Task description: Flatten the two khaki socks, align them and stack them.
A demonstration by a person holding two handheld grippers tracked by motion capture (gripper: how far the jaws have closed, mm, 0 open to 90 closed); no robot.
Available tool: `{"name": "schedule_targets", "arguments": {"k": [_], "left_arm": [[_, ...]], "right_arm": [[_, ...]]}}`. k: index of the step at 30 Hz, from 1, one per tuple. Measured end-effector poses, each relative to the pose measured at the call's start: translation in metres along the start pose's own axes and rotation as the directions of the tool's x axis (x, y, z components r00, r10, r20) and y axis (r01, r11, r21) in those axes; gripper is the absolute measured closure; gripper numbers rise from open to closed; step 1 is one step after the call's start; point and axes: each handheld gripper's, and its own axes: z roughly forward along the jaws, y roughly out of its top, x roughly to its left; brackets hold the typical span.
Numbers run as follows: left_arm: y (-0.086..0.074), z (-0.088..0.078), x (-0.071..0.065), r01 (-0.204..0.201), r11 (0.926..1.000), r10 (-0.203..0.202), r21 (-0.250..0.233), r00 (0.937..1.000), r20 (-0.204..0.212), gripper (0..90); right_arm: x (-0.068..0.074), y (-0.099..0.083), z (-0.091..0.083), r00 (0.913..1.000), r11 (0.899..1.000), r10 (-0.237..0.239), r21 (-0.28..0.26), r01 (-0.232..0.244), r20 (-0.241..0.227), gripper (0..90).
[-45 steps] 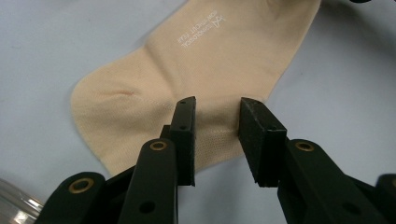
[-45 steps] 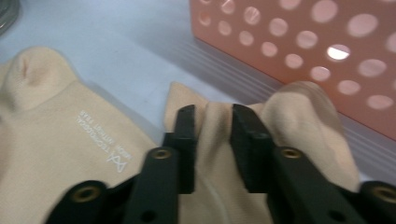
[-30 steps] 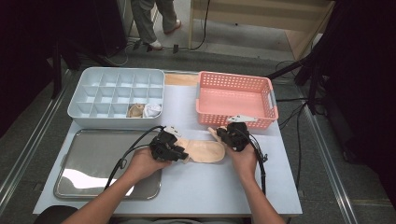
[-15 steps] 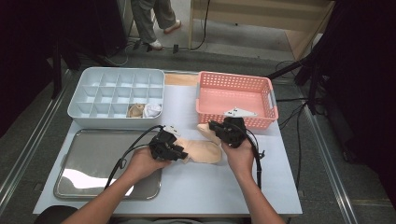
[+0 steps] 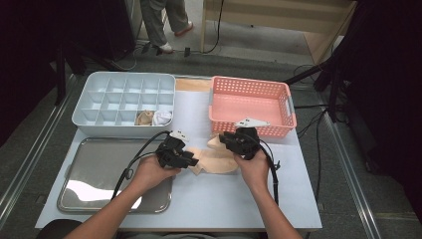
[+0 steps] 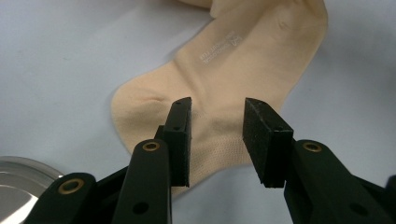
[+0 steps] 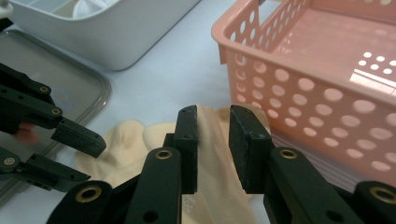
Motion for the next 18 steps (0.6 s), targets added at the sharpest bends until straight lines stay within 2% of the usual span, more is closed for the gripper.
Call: {"name": "schedule_targets", "arguments": {"k": [2,5,10,15,18], "left_arm": [[0.001,-0.001,0.001,0.003,1.0,-0.003,-0.005,1.0,0.0,63.5],[0.002,-0.004,0.003,0.01,0.9999,-0.01,-0.014,0.9999,-0.001,63.3],[0.004,-0.008,0.004,0.022,0.9988,-0.022,-0.044,0.9997,-0.009,64.1],[0.005,-0.01,0.006,0.019,0.9986,-0.02,-0.05,0.9997,-0.013,64.0],[0.006,-0.011,0.006,0.023,0.9978,-0.024,-0.061,0.9996,-0.012,63.6]], "right_arm": [[-0.001,0.001,-0.003,1.0,1.0,0.005,-0.011,-0.005,-0.003,74.4],[-0.002,0.001,-0.01,0.9998,1.0,0.011,-0.007,-0.011,-0.014,84.1],[-0.002,-0.002,-0.018,0.9993,1.0,0.026,0.005,-0.026,-0.027,89.7],[-0.001,-0.01,-0.023,0.9992,1.0,0.027,0.007,-0.026,-0.031,89.2],[0.002,-0.016,-0.023,0.999,1.0,0.014,0.027,-0.013,-0.043,86.0]]}}
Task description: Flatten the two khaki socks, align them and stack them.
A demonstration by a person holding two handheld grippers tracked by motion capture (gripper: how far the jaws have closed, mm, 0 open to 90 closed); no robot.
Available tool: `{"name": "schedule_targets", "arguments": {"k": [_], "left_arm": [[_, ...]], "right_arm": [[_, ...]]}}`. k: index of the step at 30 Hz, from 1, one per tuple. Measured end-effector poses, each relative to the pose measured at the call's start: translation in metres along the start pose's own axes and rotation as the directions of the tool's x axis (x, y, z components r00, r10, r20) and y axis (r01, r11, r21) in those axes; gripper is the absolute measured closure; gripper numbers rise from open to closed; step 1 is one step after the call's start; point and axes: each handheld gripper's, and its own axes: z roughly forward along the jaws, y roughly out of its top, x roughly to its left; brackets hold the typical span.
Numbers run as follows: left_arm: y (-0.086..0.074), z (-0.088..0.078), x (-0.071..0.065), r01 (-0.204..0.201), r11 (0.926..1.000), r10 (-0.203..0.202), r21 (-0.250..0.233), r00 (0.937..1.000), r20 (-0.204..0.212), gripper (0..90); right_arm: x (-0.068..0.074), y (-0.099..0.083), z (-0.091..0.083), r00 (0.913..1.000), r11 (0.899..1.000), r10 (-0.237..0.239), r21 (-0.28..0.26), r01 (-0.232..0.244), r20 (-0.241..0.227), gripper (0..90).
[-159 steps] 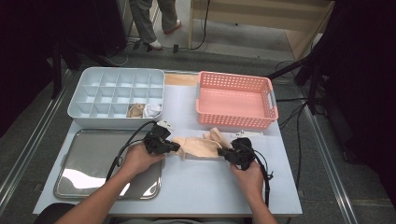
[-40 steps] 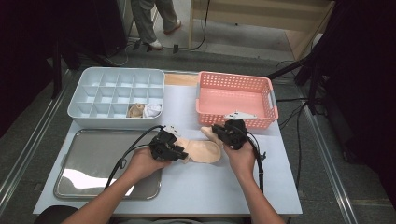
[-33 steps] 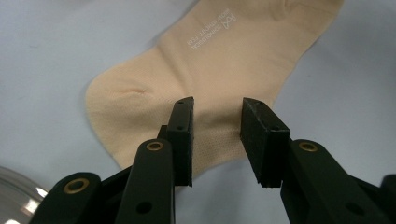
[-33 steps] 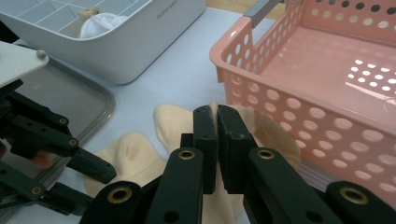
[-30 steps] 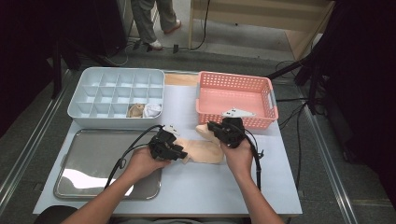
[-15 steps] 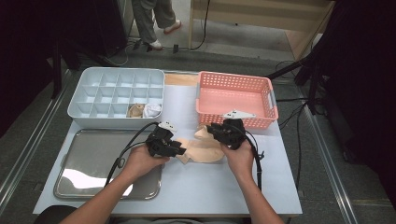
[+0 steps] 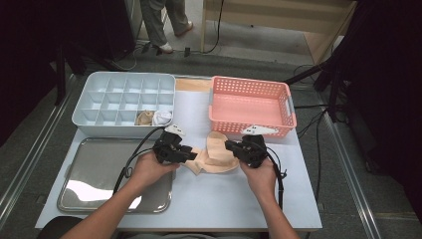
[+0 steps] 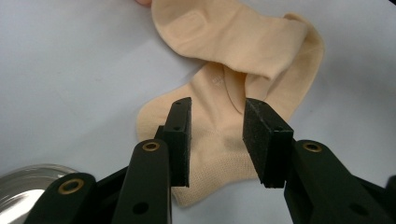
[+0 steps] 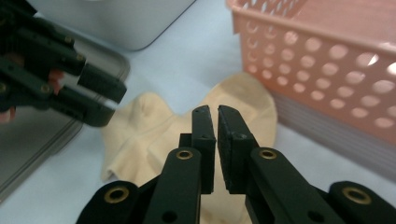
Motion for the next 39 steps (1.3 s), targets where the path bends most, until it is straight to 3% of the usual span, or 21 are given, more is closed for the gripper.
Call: {"name": "schedule_targets", "arguments": {"k": [5,13,19,22,27,31,34,39], "left_arm": [[0.001,-0.002,0.001,0.001,1.0,-0.001,0.006,1.0,-0.001,62.8],[0.001,-0.001,0.001,0.0,1.0,0.0,0.01,1.0,-0.002,61.7],[0.001,-0.001,0.002,0.009,0.9999,-0.009,0.013,1.0,-0.004,61.1],[0.001,-0.001,0.002,0.008,0.9999,-0.008,0.014,1.0,-0.006,60.6],[0.001,-0.001,0.002,-0.001,0.9998,0.001,0.022,1.0,-0.01,60.4],[0.001,-0.001,0.002,-0.001,0.9998,0.001,0.019,1.0,-0.01,60.3],[0.001,-0.001,0.002,-0.004,0.9998,0.005,0.019,0.9999,-0.011,60.4],[0.001,-0.002,0.002,-0.008,0.9999,0.008,0.012,0.9999,-0.01,60.5]], "right_arm": [[0.009,-0.017,0.011,0.9998,0.999,0.012,0.041,-0.011,-0.016,77.7],[0.015,-0.027,0.027,0.9996,0.996,-0.022,0.082,0.023,-0.016,60.6],[0.017,-0.035,0.04,0.9991,0.992,-0.042,0.116,0.041,0.001,56.3],[0.02,-0.037,0.043,0.9978,0.992,-0.066,0.11,0.065,0.004,57.6],[0.027,-0.039,0.047,0.9892,0.986,-0.137,0.107,0.131,0.053,70.2],[0.021,-0.036,0.045,0.9965,0.991,-0.068,0.115,0.062,0.048,82.8],[0.017,-0.034,0.042,0.9993,0.994,-0.015,0.105,0.011,0.033,84.2],[0.018,-0.022,0.033,0.9997,0.996,-0.004,0.085,0.002,0.022,84.4]]}}
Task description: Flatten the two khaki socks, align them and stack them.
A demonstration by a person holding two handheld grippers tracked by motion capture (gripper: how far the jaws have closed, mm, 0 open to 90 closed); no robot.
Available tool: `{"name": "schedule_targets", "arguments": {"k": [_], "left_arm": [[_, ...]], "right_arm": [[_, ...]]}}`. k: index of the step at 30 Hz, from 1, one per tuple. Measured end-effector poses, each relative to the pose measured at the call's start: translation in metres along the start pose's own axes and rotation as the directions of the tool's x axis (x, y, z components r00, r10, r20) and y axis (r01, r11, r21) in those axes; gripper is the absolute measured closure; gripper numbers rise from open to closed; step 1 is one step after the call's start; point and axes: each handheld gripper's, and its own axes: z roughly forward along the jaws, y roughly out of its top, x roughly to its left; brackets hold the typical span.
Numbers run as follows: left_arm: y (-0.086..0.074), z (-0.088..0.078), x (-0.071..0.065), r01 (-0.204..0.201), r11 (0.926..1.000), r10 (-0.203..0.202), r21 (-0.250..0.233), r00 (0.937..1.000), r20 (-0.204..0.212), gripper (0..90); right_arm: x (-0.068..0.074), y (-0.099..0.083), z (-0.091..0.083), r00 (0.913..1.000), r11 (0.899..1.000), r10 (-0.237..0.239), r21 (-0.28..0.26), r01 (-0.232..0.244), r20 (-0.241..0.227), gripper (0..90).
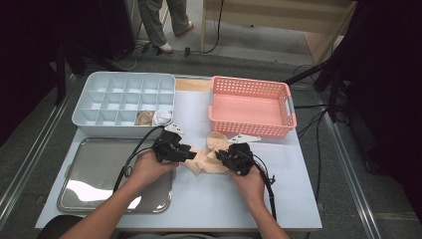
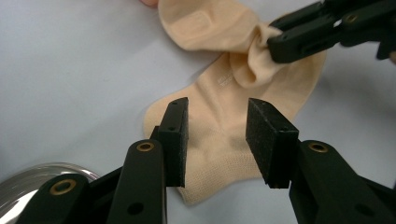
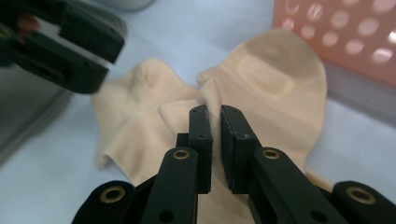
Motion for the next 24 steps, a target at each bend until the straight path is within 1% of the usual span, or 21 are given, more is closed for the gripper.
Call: {"name": "schedule_targets", "arguments": {"k": [2,4,7,8,11,13,14,16,19,21,23,24], "left_arm": [[0.0,-0.002,0.0,0.005,0.9999,-0.005,-0.009,1.0,-0.007,60.5],[0.001,-0.004,0.0,0.007,0.9998,-0.008,-0.017,0.9999,-0.008,60.6],[0.001,-0.006,0.003,0.011,0.9996,-0.011,-0.024,0.9999,-0.013,60.7],[0.001,-0.007,0.004,0.015,0.9995,-0.015,-0.027,0.9998,-0.014,60.6],[0.001,-0.009,0.007,0.035,0.9987,-0.035,-0.037,0.9993,-0.015,60.6],[0.001,-0.01,0.007,0.033,0.9987,-0.034,-0.038,0.9991,-0.023,60.6],[0.001,-0.01,0.007,0.033,0.9987,-0.034,-0.038,0.9991,-0.024,60.6],[0.0,-0.01,0.008,0.034,0.9988,-0.035,-0.036,0.9991,-0.025,60.5],[0.0,-0.009,0.006,0.02,0.9995,-0.021,-0.027,0.9994,-0.029,60.5],[0.0,-0.008,0.005,0.016,0.9996,-0.016,-0.023,0.9996,-0.025,60.3],[-0.001,-0.007,0.004,0.022,0.9996,-0.022,-0.018,0.9996,-0.019,60.1],[-0.001,-0.007,0.004,0.019,0.9997,-0.02,-0.013,0.9997,-0.017,59.9]], "right_arm": [[0.002,0.007,-0.007,1.0,1.0,-0.002,-0.019,0.001,-0.009,84.4],[0.004,0.012,-0.015,0.9997,0.999,0.006,-0.037,-0.007,-0.025,84.3],[0.009,0.017,-0.022,0.9989,0.999,0.01,-0.046,-0.012,-0.046,84.0],[0.012,0.019,-0.025,0.9976,0.999,0.017,-0.044,-0.02,-0.067,83.8],[0.019,0.023,-0.029,0.9957,0.998,0.017,-0.054,-0.022,-0.091,83.4],[0.022,0.022,-0.026,0.9957,0.999,0.002,-0.044,-0.006,-0.093,83.2],[0.022,0.02,-0.021,0.9956,0.999,0.002,-0.032,-0.005,-0.094,83.1],[0.02,0.016,-0.013,0.9961,1.0,0.009,-0.015,-0.011,-0.088,83.0],[0.014,0.01,0.0,0.9959,0.999,0.036,0.009,-0.035,-0.083,82.6],[0.011,0.008,0.007,0.9963,0.999,0.039,0.017,-0.038,-0.076,82.3],[0.01,0.008,0.012,0.9973,0.999,0.029,0.021,-0.027,-0.068,81.7],[0.01,0.008,0.014,0.9971,0.999,0.035,0.022,-0.034,-0.068,81.6]]}}
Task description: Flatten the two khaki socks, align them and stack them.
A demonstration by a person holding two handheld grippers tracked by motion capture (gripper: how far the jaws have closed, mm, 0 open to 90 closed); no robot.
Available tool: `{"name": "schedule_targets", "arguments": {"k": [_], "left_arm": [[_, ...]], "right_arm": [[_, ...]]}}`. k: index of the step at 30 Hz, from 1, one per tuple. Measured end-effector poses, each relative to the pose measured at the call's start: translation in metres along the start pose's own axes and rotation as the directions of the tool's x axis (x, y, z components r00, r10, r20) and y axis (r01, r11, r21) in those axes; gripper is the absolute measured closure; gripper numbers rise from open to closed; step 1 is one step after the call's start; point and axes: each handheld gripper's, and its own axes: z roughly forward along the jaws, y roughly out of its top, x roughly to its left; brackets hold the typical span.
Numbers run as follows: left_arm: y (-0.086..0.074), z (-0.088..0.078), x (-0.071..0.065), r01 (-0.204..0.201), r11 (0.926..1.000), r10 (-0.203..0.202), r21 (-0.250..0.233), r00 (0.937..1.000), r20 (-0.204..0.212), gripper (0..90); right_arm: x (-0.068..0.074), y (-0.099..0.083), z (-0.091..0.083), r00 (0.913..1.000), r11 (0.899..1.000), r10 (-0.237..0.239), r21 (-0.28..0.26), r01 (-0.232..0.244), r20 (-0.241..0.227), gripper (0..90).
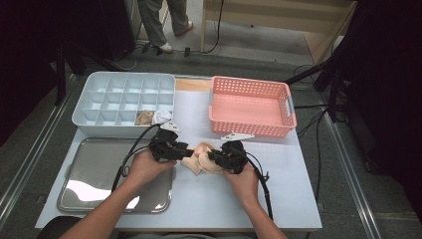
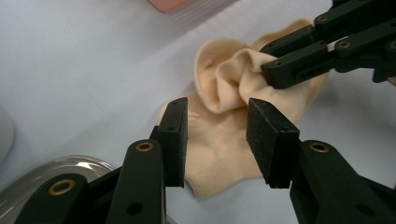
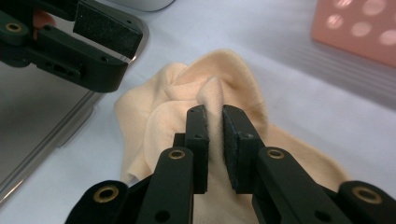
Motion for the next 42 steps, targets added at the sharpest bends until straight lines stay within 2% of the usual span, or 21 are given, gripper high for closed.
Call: {"name": "schedule_targets", "arguments": {"k": [2,5,10,12,18,20,24,29,32,42], "left_arm": [[-0.001,0.001,-0.002,-0.003,1.0,0.003,0.006,1.0,0.003,59.5],[-0.002,0.002,-0.005,-0.007,0.9999,0.007,0.014,0.9999,0.009,59.2],[-0.002,0.003,-0.007,-0.006,0.9999,0.006,0.012,0.9999,0.014,58.8],[-0.002,0.002,-0.007,-0.001,1.0,0.001,0.007,0.9999,0.014,58.6],[-0.002,-0.004,-0.006,0.008,0.9999,-0.008,-0.011,0.9999,0.008,58.7],[-0.003,-0.006,-0.007,0.016,0.9997,-0.015,-0.018,0.9998,0.01,58.7],[-0.005,-0.008,-0.013,0.004,0.9998,-0.004,-0.019,0.9999,0.01,58.6],[-0.008,-0.007,-0.016,0.003,0.9999,-0.003,-0.01,0.9999,0.015,58.4],[-0.011,-0.007,-0.018,0.009,0.9999,-0.009,-0.011,0.9998,0.017,58.4],[-0.017,-0.002,-0.027,-0.007,1.0,0.007,0.005,0.9999,0.016,58.2]], "right_arm": [[0.001,-0.002,0.004,0.9999,1.0,0.005,0.012,-0.005,-0.014,81.3],[0.005,-0.005,0.007,0.9997,1.0,-0.016,0.026,0.016,-0.02,78.2],[0.004,-0.002,-0.002,0.9992,0.999,-0.029,0.014,0.029,-0.027,73.0],[0.002,0.0,-0.008,0.999,1.0,-0.028,-0.002,0.028,-0.035,72.0],[-0.006,0.007,-0.025,0.9992,0.999,-0.032,-0.036,0.032,-0.021,73.1],[-0.01,0.009,-0.027,0.9995,0.999,-0.028,-0.041,0.028,-0.012,73.6],[-0.02,0.011,-0.027,0.9999,0.999,-0.014,-0.05,0.014,0.007,74.3],[-0.029,0.013,-0.019,0.9997,0.999,-0.006,-0.054,0.007,0.023,74.3],[-0.031,0.014,-0.009,0.9997,1.0,-0.006,-0.026,0.006,0.023,74.1],[-0.026,0.018,0.013,0.9991,0.999,-0.043,0.003,0.043,-0.002,73.5]]}}
